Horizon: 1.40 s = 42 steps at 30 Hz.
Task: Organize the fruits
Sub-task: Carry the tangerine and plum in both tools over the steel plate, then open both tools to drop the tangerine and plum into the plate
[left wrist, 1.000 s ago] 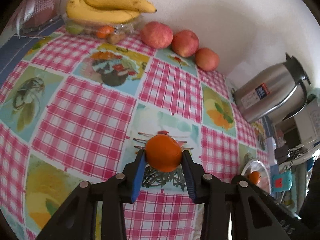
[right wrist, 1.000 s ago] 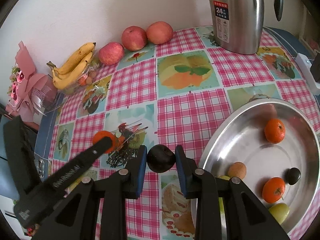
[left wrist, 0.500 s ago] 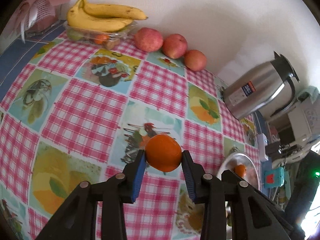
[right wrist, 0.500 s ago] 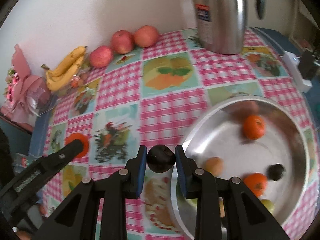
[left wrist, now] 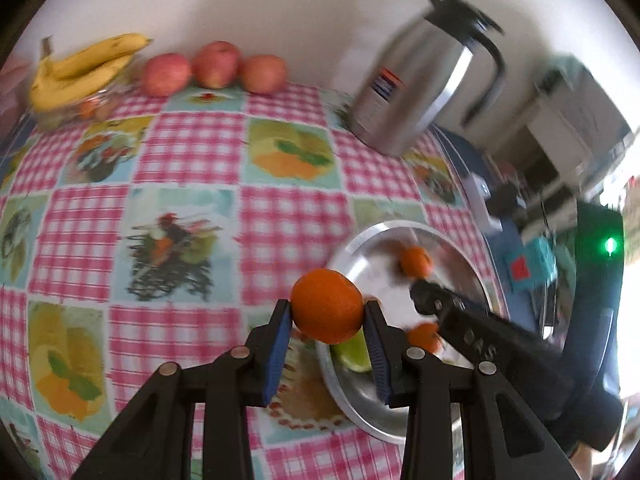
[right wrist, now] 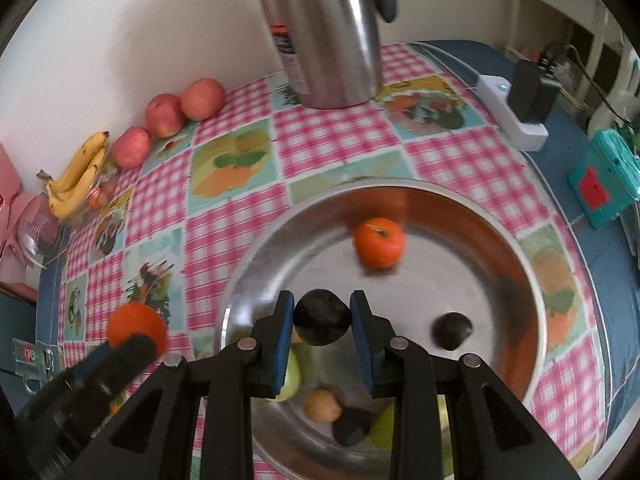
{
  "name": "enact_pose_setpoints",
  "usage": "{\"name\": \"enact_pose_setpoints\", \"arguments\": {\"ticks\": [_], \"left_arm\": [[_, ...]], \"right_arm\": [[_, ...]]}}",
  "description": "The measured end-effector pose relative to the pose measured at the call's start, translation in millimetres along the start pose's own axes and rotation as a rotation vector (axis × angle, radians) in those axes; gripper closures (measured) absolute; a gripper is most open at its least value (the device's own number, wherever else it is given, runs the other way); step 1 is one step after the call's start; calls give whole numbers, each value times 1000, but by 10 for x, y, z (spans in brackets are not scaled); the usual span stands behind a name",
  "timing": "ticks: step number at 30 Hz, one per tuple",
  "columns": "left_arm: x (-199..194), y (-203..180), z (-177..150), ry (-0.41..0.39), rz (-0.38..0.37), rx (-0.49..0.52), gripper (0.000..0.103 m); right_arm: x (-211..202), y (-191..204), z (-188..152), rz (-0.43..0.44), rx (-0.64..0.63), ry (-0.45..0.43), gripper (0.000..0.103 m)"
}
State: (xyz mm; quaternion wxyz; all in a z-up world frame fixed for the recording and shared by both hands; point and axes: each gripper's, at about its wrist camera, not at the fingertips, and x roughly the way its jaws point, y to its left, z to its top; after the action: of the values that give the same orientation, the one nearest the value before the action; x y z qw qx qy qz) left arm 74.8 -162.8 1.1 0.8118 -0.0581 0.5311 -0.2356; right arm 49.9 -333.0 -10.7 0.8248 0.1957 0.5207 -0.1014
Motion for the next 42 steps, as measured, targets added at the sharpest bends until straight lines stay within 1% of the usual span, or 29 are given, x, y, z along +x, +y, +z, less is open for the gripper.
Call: {"name": "enact_pose_setpoints", "arguments": {"ticks": [3,7,9,11,15,20,23,26,32,35,37,39,40,41,42], "left_arm": [[70,-135,-72,29,-6,35,64],[133,-178,-175,56,11,45,64],[163,-200,-227,69,3,47,64],[174,-229,-265,76,-4,53,64],[178,-291,-341,84,7,75,64],[188,-339,-385,87,12,93,64],[243,-337,-398,105,13,90,64],[275,-319,-398,117,8,77,64],[305,-273,-408,134,-4,50,64],[297,-283,-411,132,-14,46,62],[284,-272,-409,130,-21,37,62],[244,-245,-409,121,-38,21,57],[225,-234,-410,116,-44,16,50],[199,-222,-411,108,-49,9,47],[178,-212,-414,104,-51,6,47]], "right_arm": [[-24,-96,-32,-3,17,0,73],[-16,-176,-91,-1,23,10,73],[-17,-192,-119,1,22,12,73],[-16,-190,-144,8,18,14,73],[-11,-161,-190,10,5,18,73],[-2,-150,-180,27,8,4,73],[52,-134,-186,31,3,4,73],[122,-131,-198,31,2,24,73],[107,-122,-196,28,6,21,73],[95,-126,-197,28,8,18,70],[78,-124,-200,28,6,14,62],[57,-124,-201,22,1,12,62],[39,-123,-207,21,-1,8,61],[22,-128,-209,22,-2,5,61],[0,-134,-213,24,-2,0,61]]}}
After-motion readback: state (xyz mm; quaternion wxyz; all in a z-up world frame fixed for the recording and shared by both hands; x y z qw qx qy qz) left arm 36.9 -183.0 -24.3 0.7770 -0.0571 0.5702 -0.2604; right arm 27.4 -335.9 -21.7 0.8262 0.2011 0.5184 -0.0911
